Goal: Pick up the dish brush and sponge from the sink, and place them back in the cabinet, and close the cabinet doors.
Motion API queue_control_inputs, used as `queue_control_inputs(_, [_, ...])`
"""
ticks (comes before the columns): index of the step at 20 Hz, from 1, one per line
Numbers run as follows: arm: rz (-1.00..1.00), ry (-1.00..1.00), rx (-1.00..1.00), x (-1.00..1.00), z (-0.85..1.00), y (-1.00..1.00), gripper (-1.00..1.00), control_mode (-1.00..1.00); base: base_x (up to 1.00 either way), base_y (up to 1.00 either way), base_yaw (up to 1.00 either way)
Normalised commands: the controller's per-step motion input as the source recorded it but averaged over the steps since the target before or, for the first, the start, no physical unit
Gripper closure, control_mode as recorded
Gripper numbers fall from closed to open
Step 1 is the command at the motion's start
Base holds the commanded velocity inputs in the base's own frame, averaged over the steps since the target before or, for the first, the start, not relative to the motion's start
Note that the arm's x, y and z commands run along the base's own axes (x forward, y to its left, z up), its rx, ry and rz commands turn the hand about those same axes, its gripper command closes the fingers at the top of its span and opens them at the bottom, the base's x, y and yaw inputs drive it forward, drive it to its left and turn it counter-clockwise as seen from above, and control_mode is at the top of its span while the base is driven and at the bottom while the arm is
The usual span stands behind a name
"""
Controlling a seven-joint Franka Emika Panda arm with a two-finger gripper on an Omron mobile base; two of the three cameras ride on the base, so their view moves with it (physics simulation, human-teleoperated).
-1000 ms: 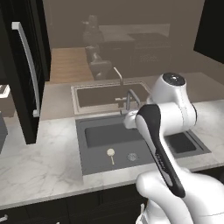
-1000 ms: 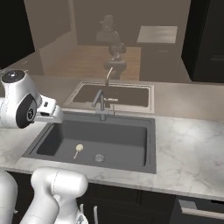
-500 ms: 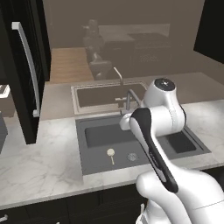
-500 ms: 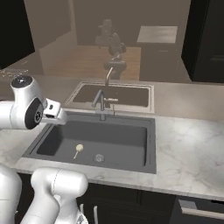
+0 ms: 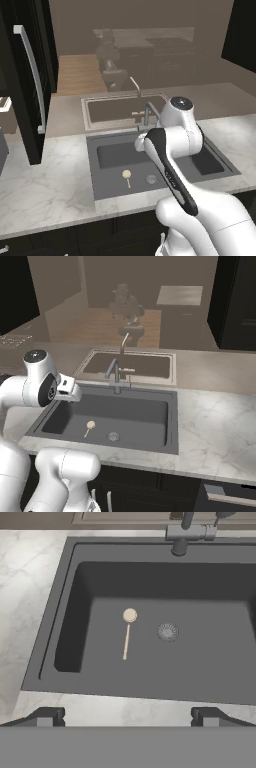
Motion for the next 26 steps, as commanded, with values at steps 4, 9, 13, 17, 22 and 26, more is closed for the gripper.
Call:
queue_control_inputs(4, [0.0,0.0,0.0,0.36,-0.31,0.0,-1.0,-1.0,0.0,0.0,0.0])
queue_control_inputs(9, [0.0,0.0,0.0,0.36,-0.32,0.04,-1.0,-1.0,0.0,0.0,0.0])
queue_control_inputs(13, [0.0,0.01,0.0,0.37,-0.35,0.08,-1.0,-1.0,0.0,0.0,0.0])
queue_control_inputs(17, [0.0,0.01,0.0,0.35,-0.36,0.09,-1.0,-1.0,0.0,0.0,0.0])
queue_control_inputs(22, [0.0,0.01,0.0,0.31,-0.38,0.06,-1.0,-1.0,0.0,0.0,0.0])
queue_control_inputs(26, [0.0,0.01,0.0,0.34,-0.37,0.04,-1.0,-1.0,0.0,0.0,0.0])
